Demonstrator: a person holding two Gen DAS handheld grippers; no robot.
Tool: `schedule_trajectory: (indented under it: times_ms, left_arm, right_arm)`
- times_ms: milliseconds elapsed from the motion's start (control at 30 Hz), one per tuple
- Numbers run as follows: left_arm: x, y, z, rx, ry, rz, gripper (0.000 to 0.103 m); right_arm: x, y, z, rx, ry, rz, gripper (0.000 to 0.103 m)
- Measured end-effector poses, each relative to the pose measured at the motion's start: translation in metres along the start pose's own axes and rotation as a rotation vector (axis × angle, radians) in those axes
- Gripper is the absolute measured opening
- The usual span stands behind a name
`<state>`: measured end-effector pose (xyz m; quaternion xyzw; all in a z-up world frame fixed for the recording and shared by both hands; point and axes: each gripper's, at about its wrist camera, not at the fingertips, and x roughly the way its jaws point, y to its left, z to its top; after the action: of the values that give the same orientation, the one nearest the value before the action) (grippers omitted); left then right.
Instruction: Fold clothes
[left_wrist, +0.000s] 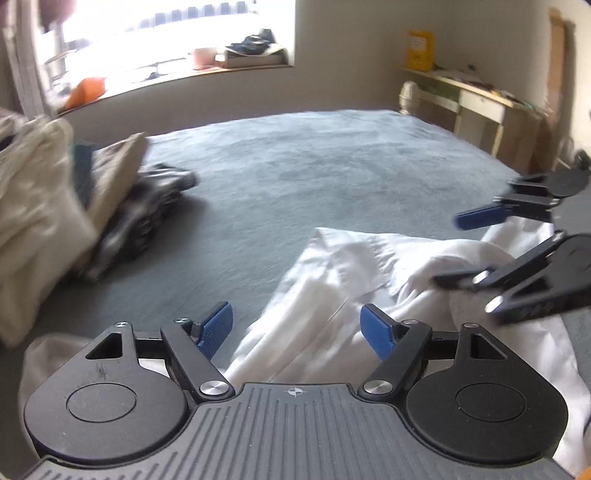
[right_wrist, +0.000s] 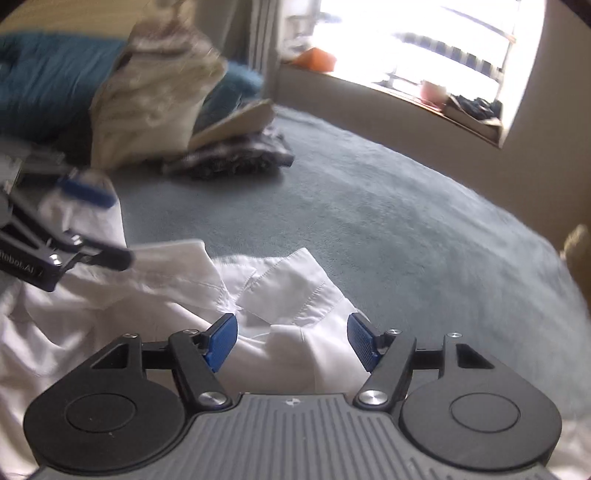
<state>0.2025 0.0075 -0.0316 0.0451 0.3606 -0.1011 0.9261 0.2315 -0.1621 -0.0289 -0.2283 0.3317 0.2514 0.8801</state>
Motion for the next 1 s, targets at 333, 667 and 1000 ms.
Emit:
schedule_trajectory:
  times_ms: [333, 667, 1000]
  left_arm:
    - [0.053, 0.023, -0.016, -0.184, 0.126, -0.038, 0.014]
    - [0.031, 0.084, -0.030, -0.497, 0.053, 0.015, 0.013]
    - [0.035, 0.125, -0.030, -0.660, 0.107, -0.016, 0.048]
  right_arm:
    - [0.034, -0.046, -0.010, 0.160, 0.053, 0.019, 0.013]
    - [0.031, -0.209, -0.128, 1.233, -0.050, 0.147, 0.014]
    - [0.026, -0.245, -0.168, 1.364, -0.004, 0.099, 0.043]
